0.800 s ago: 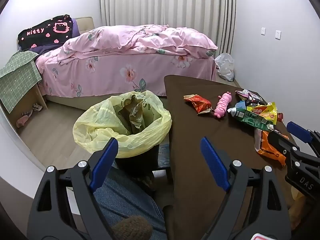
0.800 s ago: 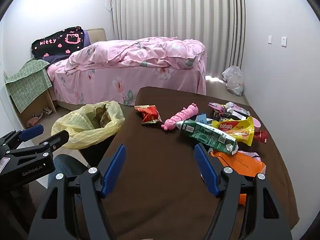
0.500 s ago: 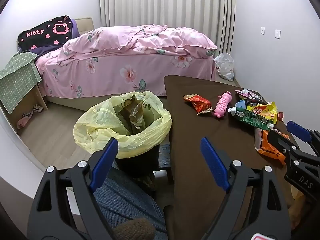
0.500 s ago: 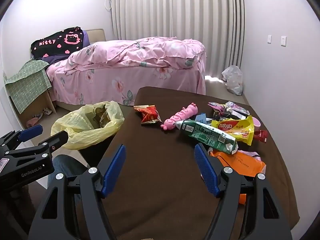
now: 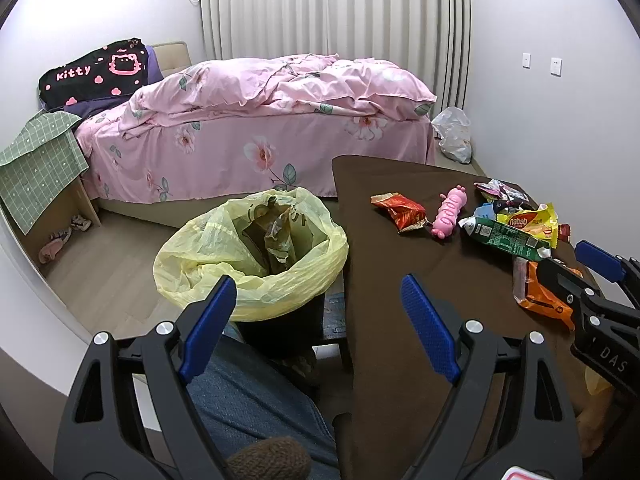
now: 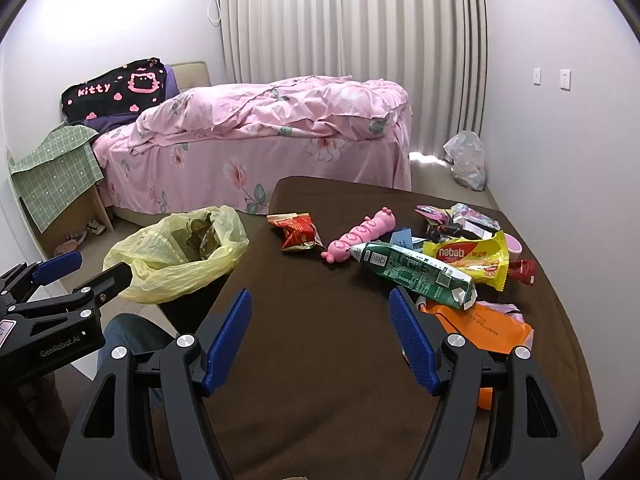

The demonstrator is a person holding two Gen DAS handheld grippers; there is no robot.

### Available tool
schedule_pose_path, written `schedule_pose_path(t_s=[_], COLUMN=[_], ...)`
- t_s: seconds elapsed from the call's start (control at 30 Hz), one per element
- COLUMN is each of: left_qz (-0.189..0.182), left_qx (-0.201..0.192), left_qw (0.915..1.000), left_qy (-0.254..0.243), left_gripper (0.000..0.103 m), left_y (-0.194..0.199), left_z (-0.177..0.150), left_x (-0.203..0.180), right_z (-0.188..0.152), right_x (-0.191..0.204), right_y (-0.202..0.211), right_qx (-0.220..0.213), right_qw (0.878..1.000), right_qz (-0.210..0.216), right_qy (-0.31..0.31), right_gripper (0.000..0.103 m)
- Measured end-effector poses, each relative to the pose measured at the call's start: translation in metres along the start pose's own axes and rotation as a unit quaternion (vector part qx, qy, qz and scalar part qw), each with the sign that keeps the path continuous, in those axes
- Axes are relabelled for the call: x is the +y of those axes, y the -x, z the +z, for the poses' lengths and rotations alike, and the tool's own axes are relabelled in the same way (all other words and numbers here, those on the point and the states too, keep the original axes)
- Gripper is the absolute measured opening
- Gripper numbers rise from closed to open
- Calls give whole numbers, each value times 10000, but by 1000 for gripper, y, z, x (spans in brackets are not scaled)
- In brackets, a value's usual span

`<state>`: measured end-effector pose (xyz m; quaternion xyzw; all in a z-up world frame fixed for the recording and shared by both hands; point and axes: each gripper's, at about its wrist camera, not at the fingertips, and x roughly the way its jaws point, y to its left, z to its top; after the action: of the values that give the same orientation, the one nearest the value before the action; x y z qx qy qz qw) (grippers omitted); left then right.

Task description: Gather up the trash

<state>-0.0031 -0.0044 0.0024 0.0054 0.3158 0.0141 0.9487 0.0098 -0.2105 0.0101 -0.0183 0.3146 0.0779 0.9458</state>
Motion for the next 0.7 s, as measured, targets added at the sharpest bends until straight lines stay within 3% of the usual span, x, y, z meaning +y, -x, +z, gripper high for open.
schedule_pose_path(t_s=[0.7], left_qz=[168], left_qx=[13], left_qw=[9999], left_qy=[35], left_gripper=[80], left_y=[-7], left_z=[2], left_x=[1], right_z=[11], right_x=[5], right_y=[-9], right_qx=[-194], right_qw=[9998], right_qz=[72], right_qy=[54], right_gripper=[67])
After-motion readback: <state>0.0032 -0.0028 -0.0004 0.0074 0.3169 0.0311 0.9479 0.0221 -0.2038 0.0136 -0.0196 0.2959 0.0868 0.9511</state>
